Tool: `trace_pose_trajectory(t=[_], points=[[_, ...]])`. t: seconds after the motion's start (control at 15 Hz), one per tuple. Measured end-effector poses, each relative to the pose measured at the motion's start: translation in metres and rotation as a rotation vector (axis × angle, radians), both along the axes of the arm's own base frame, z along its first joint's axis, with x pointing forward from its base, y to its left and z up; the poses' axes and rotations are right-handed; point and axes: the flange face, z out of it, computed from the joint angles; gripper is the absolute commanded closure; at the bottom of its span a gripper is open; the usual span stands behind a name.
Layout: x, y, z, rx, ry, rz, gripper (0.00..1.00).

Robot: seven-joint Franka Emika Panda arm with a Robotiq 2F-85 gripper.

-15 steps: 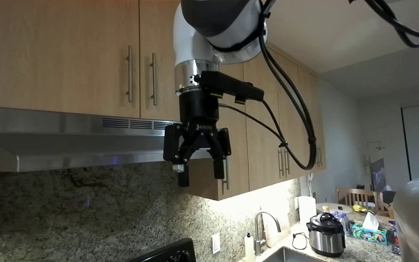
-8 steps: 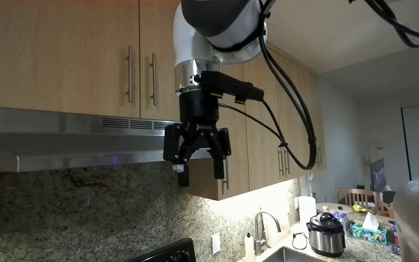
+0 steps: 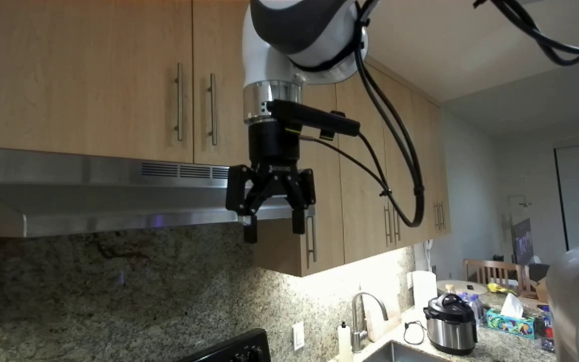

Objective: Open the right door of the cabinet above the stove

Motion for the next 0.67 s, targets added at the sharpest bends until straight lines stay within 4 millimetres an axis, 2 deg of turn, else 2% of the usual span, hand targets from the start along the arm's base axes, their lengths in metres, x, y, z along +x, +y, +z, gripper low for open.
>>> trace_pose_trajectory(t=[0.27, 0.53, 0.67], points=[[0.027, -0.008, 0.048, 0.007, -0.217, -0.111, 0.0], [0.067, -0.005, 0.097, -0.024, -0.437, -0.211, 0.0], [0.083, -0.001, 0.11, -0.032, -0.474, -0.235, 0.0]])
